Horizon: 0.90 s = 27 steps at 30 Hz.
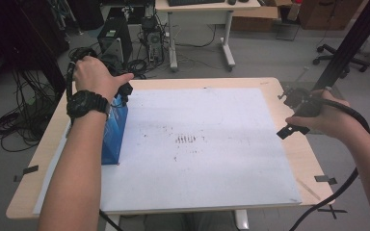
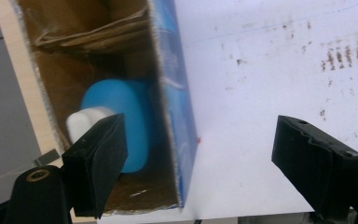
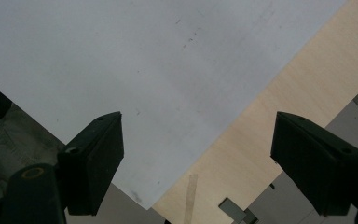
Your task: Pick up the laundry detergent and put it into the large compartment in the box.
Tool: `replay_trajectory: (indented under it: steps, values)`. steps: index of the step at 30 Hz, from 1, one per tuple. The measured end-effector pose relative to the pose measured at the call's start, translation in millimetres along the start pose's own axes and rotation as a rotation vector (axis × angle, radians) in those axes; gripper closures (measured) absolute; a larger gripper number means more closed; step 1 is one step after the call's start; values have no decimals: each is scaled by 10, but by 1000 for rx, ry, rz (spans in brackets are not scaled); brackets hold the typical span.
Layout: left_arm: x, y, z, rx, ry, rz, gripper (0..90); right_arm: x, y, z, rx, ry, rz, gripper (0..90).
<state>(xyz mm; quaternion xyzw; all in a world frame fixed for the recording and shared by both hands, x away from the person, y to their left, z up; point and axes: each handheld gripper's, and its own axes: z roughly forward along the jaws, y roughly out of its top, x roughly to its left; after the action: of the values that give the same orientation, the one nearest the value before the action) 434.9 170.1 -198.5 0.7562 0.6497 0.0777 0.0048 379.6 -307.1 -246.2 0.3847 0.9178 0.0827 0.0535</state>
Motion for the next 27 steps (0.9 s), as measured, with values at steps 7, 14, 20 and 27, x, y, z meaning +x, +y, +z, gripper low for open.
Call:
replay_trajectory:
  steps: [7,14,20,27]
  values:
    - [-190,46,-4,-4,3,44,181,4,-6,-14,-4,-1,-1,169]
    - [-371,94,32,3,-5,82,175,8,-16,-18,-4,1,0,169]
    - [-524,136,91,9,-18,106,171,3,-23,-26,-2,-2,-1,169]
    - [-680,168,145,13,-22,133,166,-17,-30,-10,-7,4,8,168]
